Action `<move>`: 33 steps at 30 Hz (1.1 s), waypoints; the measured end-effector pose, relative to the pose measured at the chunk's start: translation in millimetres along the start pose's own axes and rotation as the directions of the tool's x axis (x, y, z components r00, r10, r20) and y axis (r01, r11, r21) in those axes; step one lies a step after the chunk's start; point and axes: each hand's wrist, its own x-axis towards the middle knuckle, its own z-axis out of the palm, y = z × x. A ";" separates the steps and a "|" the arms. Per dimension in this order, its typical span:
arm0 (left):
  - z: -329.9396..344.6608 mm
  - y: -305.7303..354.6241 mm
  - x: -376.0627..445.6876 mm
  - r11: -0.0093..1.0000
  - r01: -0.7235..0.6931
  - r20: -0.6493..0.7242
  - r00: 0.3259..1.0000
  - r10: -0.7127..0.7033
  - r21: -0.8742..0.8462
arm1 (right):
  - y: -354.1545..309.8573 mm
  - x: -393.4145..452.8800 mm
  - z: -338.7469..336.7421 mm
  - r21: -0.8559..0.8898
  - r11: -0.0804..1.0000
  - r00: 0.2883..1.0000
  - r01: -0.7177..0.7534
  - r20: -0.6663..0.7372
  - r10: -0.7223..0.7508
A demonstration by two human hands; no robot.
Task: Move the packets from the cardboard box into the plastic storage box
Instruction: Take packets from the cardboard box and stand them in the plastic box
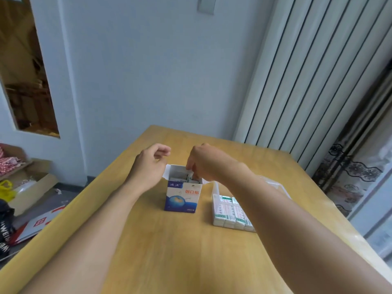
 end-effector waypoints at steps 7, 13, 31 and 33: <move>-3.9 2.9 -4.1 0.992 -0.011 0.117 0.993 -0.004 0.125 | -1.7 14.5 5.4 -0.156 0.988 0.993 0.020 0.115 -0.002; -16.2 26.9 -2.1 0.902 -0.025 0.297 0.948 -0.115 0.431 | 0.2 17.9 6.8 -0.108 0.994 0.992 -0.012 0.127 0.025; 1.5 56.6 21.3 0.587 -0.269 0.478 0.847 -0.234 0.764 | 3.5 12.5 4.2 0.025 0.999 0.988 -0.048 0.149 0.044; 3.8 56.9 21.4 0.564 -0.276 0.476 0.846 -0.242 0.778 | 8.4 7.9 -5.4 0.086 0.996 0.993 -0.033 0.119 0.023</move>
